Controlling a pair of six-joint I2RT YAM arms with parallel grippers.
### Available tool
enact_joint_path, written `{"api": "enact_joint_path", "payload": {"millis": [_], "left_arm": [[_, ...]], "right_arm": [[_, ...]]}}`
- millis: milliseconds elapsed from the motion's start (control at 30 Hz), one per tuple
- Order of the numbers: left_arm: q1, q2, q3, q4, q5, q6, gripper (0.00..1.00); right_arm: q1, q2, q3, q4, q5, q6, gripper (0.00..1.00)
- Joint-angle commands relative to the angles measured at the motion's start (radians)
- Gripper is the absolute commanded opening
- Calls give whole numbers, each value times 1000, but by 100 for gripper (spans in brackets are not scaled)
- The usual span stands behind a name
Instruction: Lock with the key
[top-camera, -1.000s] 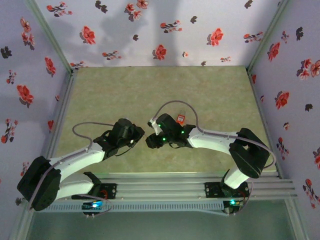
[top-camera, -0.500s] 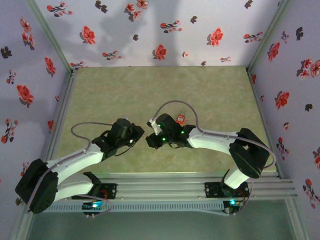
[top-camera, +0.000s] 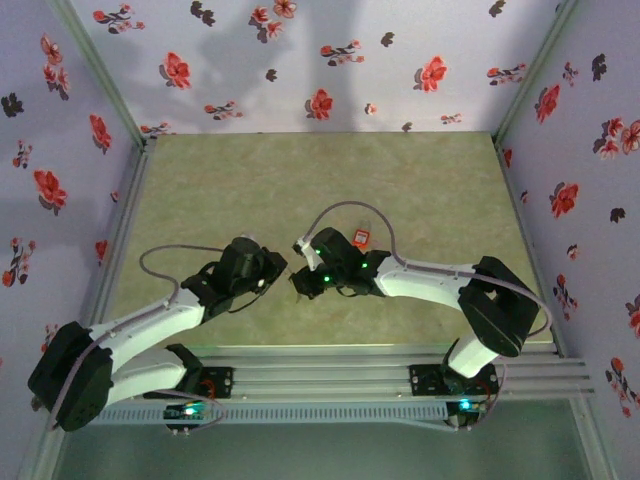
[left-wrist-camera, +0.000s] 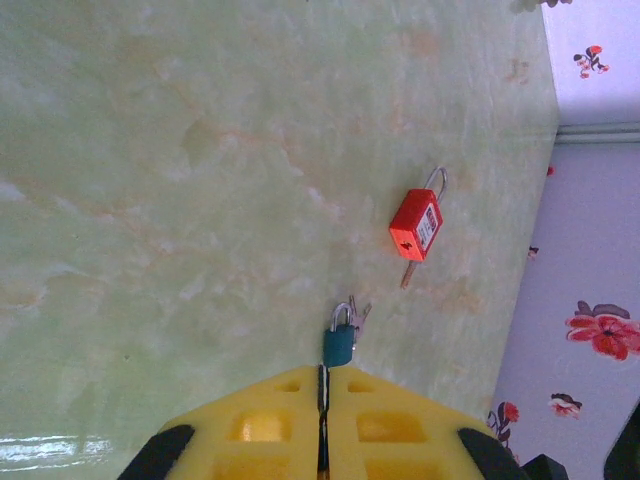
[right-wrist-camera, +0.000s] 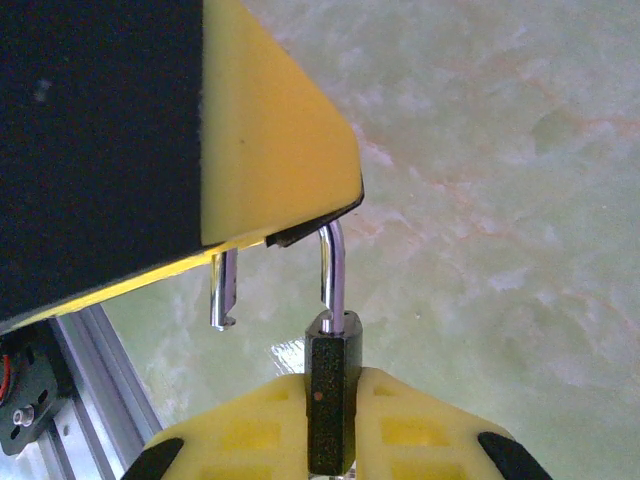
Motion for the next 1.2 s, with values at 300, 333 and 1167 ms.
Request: {"api": "enact_joint_path", "payload": {"millis": [300, 333, 1167], "left_arm": [[-6, -63, -22, 23, -7, 1, 0], [-6, -67, -23, 22, -7, 3, 0], [8, -184, -102, 53, -7, 79, 0]], "right_arm": [[3, -21, -2, -12, -10, -25, 0], [4, -23, -3, -12, -13, -24, 0], [-17, -87, -46, 49, -149, 0, 0]]}}
